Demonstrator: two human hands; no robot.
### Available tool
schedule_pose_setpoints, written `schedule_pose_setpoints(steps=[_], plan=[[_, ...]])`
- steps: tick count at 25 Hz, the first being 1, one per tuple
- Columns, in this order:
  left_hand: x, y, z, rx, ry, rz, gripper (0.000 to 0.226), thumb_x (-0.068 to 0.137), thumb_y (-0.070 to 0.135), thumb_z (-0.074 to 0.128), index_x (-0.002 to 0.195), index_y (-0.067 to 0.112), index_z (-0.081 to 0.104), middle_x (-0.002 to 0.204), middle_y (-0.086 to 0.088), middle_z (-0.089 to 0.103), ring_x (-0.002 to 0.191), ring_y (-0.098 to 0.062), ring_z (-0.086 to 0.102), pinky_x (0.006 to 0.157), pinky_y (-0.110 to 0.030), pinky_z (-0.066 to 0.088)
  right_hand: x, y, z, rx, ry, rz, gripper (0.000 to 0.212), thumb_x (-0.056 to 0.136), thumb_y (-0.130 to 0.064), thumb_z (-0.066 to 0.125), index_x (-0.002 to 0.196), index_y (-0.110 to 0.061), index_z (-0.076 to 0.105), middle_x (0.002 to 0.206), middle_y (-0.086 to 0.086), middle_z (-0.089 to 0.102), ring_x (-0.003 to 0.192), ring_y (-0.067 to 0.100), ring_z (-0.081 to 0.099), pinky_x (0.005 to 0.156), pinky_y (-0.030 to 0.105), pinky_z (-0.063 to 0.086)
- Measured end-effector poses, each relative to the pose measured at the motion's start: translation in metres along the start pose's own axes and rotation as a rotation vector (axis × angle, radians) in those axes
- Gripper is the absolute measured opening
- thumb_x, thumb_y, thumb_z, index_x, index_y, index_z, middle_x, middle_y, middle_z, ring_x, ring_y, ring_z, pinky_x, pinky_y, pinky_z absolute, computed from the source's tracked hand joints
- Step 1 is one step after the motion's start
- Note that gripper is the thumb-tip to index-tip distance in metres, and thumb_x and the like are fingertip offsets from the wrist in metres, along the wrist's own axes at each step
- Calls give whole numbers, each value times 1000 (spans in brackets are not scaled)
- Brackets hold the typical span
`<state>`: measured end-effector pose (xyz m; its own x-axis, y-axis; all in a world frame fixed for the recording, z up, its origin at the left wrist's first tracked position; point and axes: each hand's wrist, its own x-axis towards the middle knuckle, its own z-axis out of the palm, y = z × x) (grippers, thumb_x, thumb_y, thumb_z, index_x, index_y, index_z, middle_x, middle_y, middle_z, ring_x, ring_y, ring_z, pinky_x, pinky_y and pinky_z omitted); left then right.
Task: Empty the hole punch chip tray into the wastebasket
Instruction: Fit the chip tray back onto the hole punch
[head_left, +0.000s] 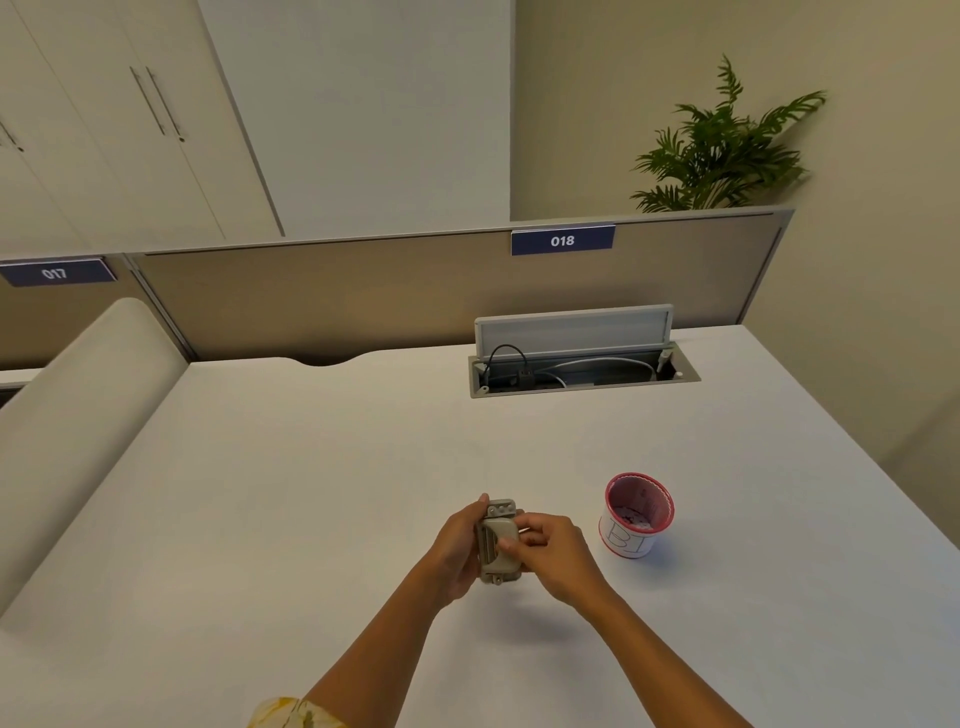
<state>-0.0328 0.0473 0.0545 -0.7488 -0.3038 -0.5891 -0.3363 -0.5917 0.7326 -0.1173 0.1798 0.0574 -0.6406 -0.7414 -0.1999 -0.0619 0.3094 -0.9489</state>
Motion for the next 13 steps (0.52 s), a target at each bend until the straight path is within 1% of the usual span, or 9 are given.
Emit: schedule_pose_setpoints(steps=[2, 4, 7, 9, 10, 12, 13], plan=[[0, -1, -1, 7, -2, 5, 52, 105, 44, 36, 118, 7, 70, 121, -22, 72, 105, -36, 70, 104, -63, 48, -1, 0, -3, 10, -11, -1, 30, 82, -22, 77, 111, -15, 73, 99, 5, 78, 86, 15, 75, 77, 29, 62], [0, -3, 0, 23, 9, 16, 51, 106, 42, 35, 114, 8, 73, 120, -21, 73, 109, -38, 69, 103, -66, 47, -2, 1, -4, -1, -2, 4, 29, 81, -21, 78, 109, -14, 74, 98, 5, 78, 85, 15, 75, 76, 28, 62], [2, -4, 2, 56, 15, 46, 51, 105, 40, 36, 109, 10, 76, 118, -21, 73, 116, -43, 65, 100, -68, 48, -1, 4, -5, -27, 28, 7, 27, 81, -22, 77, 106, -15, 74, 97, 5, 78, 85, 16, 75, 77, 31, 63], [4, -4, 2, 79, 11, 62, 50, 105, 40, 37, 111, 10, 76, 119, -21, 73, 116, -42, 66, 99, -67, 49, 0, 6, -5, -42, 49, 8, 26, 81, -24, 77, 105, -15, 74, 97, 4, 78, 85, 16, 75, 79, 34, 63], [4, -4, 2, 87, 12, 67, 50, 105, 41, 37, 112, 10, 76, 119, -20, 73, 113, -40, 67, 99, -66, 49, 0, 5, -5, -61, 60, 9, 27, 81, -25, 77, 106, -15, 74, 97, 3, 77, 85, 15, 74, 80, 33, 62], [4, -3, 2, 87, 22, 73, 50, 105, 41, 37, 112, 11, 76, 118, -19, 74, 107, -35, 70, 98, -64, 51, -2, 2, -4, -95, 95, 8, 28, 79, -29, 78, 104, -18, 73, 95, -1, 76, 84, 14, 73, 76, 24, 61], [4, -2, 2, 84, 27, 79, 50, 105, 42, 36, 113, 11, 75, 118, -18, 74, 106, -34, 70, 98, -63, 52, -2, 0, -5, -97, 123, 9, 30, 77, -31, 80, 103, -20, 71, 94, -5, 74, 82, 13, 71, 70, 18, 59]])
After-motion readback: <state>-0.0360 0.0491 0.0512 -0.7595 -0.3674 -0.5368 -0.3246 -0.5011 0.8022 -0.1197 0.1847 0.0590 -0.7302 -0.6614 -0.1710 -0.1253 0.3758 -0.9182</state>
